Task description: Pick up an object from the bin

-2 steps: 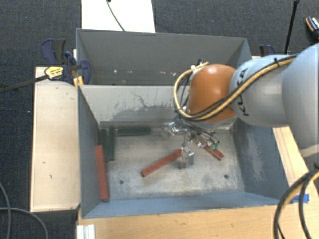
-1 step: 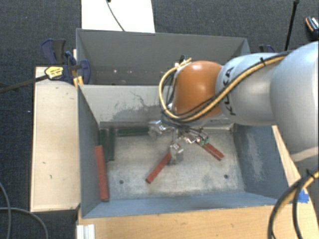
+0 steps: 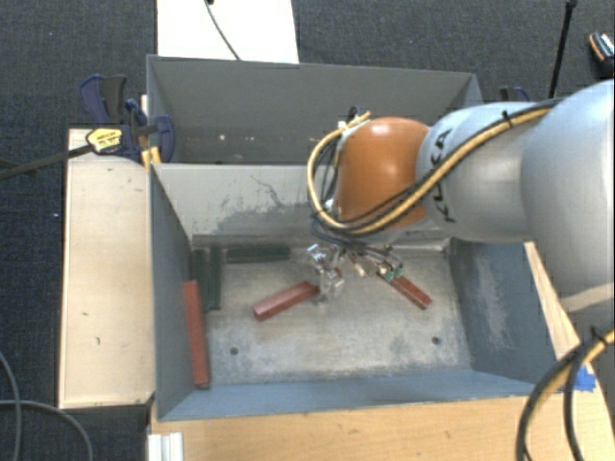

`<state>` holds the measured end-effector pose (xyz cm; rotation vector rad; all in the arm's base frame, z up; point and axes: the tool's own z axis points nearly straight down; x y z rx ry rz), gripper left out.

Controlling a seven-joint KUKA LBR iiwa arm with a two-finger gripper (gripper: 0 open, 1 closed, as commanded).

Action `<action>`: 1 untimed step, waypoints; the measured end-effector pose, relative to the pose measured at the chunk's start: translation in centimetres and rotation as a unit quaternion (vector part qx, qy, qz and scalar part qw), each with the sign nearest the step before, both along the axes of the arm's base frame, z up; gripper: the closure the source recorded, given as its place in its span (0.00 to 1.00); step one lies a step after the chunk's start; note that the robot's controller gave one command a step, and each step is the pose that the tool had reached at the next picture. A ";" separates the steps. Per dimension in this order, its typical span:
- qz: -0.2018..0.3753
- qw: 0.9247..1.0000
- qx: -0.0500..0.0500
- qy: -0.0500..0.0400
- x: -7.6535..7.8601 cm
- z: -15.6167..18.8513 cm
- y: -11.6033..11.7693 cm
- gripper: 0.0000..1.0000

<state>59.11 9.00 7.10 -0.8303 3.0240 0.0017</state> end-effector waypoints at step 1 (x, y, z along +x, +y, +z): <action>0.013 1.000 -0.001 -0.003 -2.7 10.1 -1.0 1.00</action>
Offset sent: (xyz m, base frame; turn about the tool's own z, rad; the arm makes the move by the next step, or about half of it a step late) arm -0.0292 -0.0096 0.0958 -0.0303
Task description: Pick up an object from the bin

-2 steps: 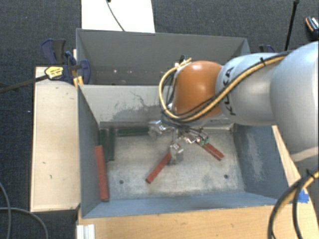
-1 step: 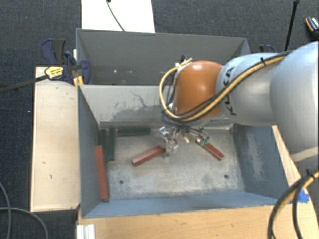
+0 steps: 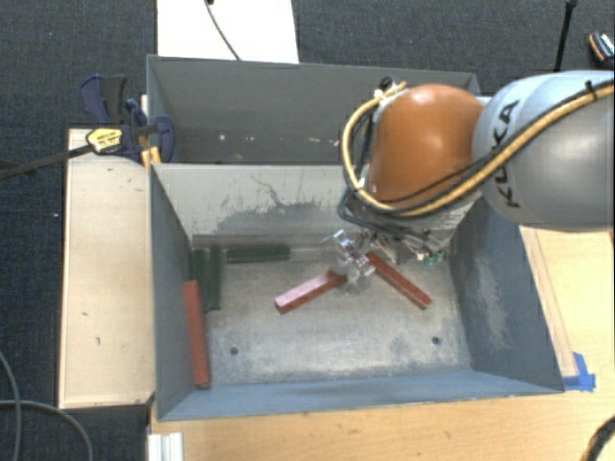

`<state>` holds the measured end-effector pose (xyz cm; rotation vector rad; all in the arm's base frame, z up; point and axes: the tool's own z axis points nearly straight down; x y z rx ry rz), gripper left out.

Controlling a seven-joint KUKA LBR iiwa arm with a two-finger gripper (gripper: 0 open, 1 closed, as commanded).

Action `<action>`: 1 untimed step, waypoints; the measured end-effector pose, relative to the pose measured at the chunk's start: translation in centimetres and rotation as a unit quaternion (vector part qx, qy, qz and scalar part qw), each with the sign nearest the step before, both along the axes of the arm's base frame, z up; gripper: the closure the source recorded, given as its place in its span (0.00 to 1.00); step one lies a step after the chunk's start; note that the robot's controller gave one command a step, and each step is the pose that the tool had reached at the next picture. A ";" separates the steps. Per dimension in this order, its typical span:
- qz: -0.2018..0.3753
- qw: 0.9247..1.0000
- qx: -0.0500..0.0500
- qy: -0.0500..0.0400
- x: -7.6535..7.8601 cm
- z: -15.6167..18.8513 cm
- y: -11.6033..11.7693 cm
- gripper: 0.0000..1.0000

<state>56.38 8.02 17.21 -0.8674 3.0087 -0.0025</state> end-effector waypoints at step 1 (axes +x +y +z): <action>0.014 1.000 0.000 -0.001 -0.5 11.0 -0.4 1.00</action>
Offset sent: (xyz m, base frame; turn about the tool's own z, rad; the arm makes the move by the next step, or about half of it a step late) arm -0.0067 -0.0043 0.1049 -0.0318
